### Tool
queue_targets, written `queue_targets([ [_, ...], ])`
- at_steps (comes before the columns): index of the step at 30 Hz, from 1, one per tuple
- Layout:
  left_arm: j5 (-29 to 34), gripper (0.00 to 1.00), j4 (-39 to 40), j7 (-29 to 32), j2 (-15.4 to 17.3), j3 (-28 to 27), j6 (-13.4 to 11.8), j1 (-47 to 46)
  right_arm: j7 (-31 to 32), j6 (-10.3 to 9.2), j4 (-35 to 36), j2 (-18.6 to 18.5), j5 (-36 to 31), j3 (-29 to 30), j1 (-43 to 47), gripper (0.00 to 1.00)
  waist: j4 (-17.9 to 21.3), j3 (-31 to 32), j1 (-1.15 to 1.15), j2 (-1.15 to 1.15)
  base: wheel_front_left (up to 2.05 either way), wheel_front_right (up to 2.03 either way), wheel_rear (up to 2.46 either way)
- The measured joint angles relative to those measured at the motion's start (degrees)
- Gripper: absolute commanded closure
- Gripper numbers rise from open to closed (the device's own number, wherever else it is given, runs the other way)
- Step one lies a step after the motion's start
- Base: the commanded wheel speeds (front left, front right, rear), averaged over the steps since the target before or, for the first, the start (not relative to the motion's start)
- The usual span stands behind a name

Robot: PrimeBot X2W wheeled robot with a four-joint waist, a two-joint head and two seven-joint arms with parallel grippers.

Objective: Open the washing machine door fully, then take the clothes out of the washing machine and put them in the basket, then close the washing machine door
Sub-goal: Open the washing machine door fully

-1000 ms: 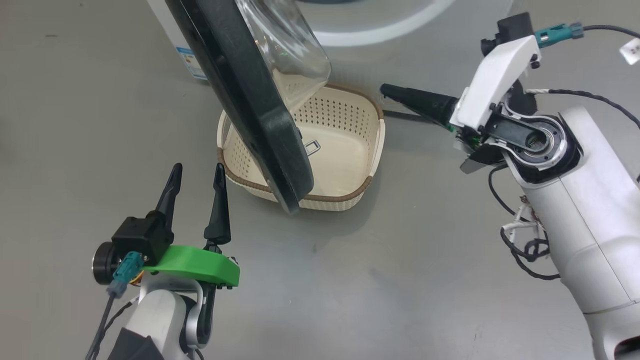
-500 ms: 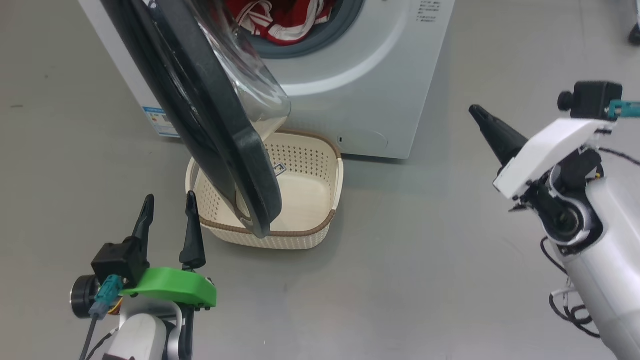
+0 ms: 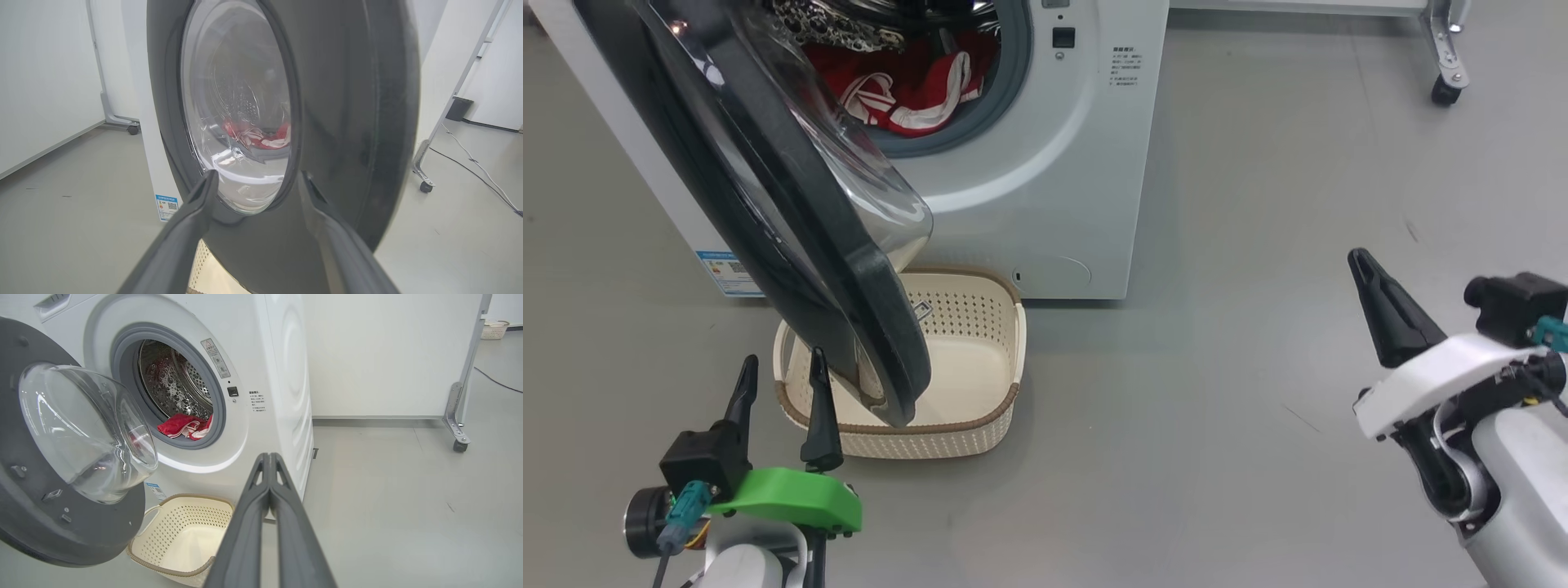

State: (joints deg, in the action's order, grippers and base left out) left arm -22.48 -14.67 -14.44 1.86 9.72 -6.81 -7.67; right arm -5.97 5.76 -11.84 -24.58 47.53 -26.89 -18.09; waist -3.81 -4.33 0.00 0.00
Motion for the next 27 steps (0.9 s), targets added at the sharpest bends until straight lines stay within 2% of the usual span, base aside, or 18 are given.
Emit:
queue_targets([
  [4,0.00,0.00,0.11,0.00,0.02,0.04,0.00,0.59,-3.82,-1.89,-0.08,-0.14,-2.08,0.41,3.65,1.00,0.91,0.80,0.00,0.00,0.00,0.00,0.00],
  [7,0.00,0.00,0.11,0.00,0.03,-0.14,0.00,0.86,-6.44,-2.61,-0.24,-0.14,-2.71,0.68,5.35,1.00,1.27,1.19,0.00,0.00,0.00,0.00,0.00],
  [8,0.00,0.00,0.12,0.00,0.03,-0.12,0.00,0.96,-7.31,-3.10,-0.22,-0.04,-2.78,0.88,5.95,0.85,1.37,1.28,0.00,0.00,0.00,0.00,0.00],
  [9,0.00,0.00,0.13,0.00,0.03,-0.12,0.00,1.04,-7.84,-3.50,-0.20,0.09,-2.85,1.11,6.50,0.61,1.45,1.35,0.00,0.00,0.00,0.00,0.00],
  [10,0.00,0.00,0.15,0.00,0.03,-0.14,0.00,1.12,-7.95,-3.86,-0.19,0.23,-2.96,1.26,7.03,0.00,1.52,1.40,0.00,0.00,0.00,0.00,0.00],
  [19,0.01,0.00,0.18,0.00,0.03,-0.02,0.00,2.14,-7.97,-5.38,0.55,1.70,-5.46,1.34,10.57,0.00,2.16,1.76,0.00,0.00,0.00,0.00,0.00],
  [27,0.01,0.00,0.19,0.00,0.04,0.22,0.00,2.88,-7.99,-5.95,1.56,3.07,-6.26,2.40,12.90,0.00,2.52,2.18,0.00,0.00,0.00,0.00,0.00],
])
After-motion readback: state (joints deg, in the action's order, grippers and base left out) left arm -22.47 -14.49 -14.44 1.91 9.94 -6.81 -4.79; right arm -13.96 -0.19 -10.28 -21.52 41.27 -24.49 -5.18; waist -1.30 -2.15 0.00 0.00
